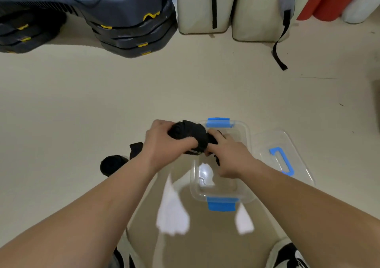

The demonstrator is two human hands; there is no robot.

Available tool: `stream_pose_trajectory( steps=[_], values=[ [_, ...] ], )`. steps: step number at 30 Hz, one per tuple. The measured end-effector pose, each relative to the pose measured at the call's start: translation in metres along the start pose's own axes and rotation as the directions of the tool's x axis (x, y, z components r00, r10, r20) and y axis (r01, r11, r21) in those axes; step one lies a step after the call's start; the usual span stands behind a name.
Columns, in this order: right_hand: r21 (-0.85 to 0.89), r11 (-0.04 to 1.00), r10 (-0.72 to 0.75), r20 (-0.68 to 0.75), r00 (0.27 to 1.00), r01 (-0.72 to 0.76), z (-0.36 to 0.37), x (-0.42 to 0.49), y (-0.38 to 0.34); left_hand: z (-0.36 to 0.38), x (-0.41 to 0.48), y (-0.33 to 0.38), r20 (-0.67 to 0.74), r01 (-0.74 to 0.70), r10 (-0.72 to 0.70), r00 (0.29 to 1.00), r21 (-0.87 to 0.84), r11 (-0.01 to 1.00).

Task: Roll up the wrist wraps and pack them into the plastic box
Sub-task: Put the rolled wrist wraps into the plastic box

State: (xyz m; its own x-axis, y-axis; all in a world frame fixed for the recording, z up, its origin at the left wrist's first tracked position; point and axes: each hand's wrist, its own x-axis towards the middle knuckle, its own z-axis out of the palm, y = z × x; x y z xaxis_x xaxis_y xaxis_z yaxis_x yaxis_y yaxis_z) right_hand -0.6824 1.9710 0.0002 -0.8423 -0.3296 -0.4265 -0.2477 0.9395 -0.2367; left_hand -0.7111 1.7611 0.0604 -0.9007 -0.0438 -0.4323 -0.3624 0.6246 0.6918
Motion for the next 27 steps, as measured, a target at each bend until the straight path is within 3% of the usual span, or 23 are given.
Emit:
stream_pose_trajectory(
  steps=[3,6,10,13,17,20,27],
  values=[
    [-0.084,0.996,-0.009,0.020,1.000,0.011,0.006,0.015,0.005,0.012,-0.013,-0.002,0.183,-0.182,0.134,0.974,0.276,0.944],
    [-0.184,0.982,-0.049,0.009,0.999,0.050,0.005,0.011,0.016,0.019,-0.020,-0.007,0.247,-0.278,0.195,0.949,0.368,0.887],
    [-0.257,0.964,-0.099,-0.111,0.989,0.068,0.002,-0.002,0.031,0.021,-0.014,0.007,0.334,-0.398,0.254,0.908,0.494,0.773],
    [-0.240,0.968,0.006,-0.276,0.961,-0.075,-0.006,-0.005,0.043,0.028,-0.015,0.023,0.398,-0.487,0.295,0.869,0.581,0.652],
    [0.130,0.954,0.293,-0.246,0.924,-0.269,-0.020,-0.015,0.060,0.060,-0.030,0.043,0.458,-0.535,0.297,0.838,0.578,0.617],
    [0.490,0.790,0.497,-0.161,0.852,-0.368,-0.027,-0.023,0.068,0.094,-0.039,0.046,0.485,-0.474,0.167,0.859,0.627,0.618],
    [0.735,0.598,0.499,-0.028,0.866,-0.321,-0.024,-0.039,0.052,0.139,-0.023,0.018,0.393,-0.363,0.061,0.917,0.765,0.532]
  ],
)
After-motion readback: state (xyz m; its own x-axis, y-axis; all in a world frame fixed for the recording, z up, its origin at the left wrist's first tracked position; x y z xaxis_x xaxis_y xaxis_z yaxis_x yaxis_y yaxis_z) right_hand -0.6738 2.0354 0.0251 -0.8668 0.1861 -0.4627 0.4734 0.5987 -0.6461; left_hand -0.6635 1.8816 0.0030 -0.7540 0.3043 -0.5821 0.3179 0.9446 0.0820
